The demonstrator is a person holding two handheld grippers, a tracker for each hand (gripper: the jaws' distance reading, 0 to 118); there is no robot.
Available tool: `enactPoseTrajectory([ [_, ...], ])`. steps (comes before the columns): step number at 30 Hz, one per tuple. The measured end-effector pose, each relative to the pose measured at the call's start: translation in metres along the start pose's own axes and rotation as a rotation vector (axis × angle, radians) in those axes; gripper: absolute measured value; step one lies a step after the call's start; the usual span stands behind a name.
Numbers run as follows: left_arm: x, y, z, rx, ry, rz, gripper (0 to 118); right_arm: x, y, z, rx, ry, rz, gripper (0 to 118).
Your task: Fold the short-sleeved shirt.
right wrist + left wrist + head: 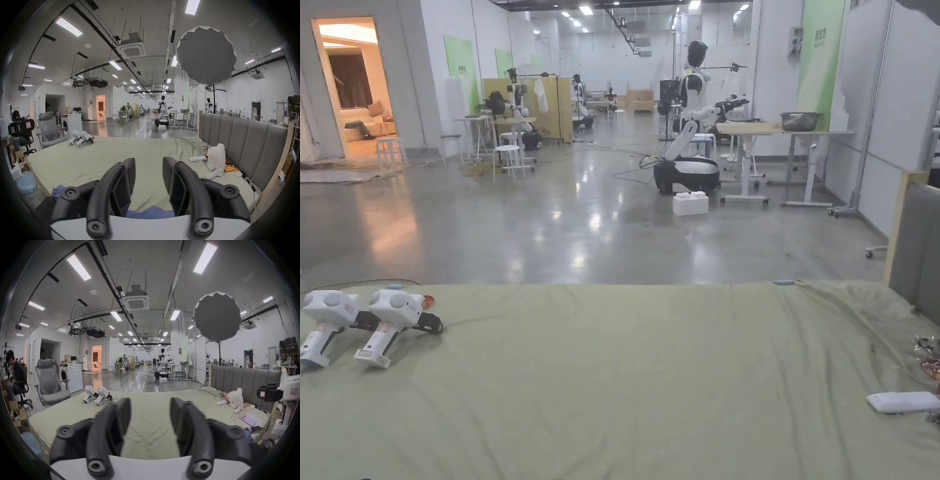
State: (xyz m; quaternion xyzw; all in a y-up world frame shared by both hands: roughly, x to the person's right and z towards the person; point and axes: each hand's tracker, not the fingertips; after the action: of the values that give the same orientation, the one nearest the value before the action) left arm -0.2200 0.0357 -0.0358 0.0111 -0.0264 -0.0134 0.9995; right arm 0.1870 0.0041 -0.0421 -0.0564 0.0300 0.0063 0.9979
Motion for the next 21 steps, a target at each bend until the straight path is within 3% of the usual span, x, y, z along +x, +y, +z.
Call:
enactPoseTrajectory([
  [2,0.004,0.004,0.005,0.002,-0.033,-0.047,29,-0.002,-0.001,0.000,0.013,0.009,-0.012,23],
  [4,0.006,0.004,0.006,0.000,-0.027,-0.049,13,-0.004,-0.002,0.000,0.014,0.013,-0.018,4],
  [6,0.005,0.004,0.007,-0.006,-0.046,-0.028,2,-0.006,-0.006,-0.002,0.008,0.010,-0.017,1],
  [14,0.001,0.003,0.003,-0.036,-0.066,-0.017,0,-0.008,-0.008,-0.001,-0.012,0.015,-0.019,0],
  [19,-0.033,-0.008,-0.011,-0.105,-0.125,0.220,0,-0.005,-0.009,-0.002,-0.021,0.018,-0.022,0],
  [21,-0.050,-0.019,-0.019,-0.160,-0.129,0.226,0,-0.005,-0.012,-0.001,-0.028,0.012,-0.016,0],
])
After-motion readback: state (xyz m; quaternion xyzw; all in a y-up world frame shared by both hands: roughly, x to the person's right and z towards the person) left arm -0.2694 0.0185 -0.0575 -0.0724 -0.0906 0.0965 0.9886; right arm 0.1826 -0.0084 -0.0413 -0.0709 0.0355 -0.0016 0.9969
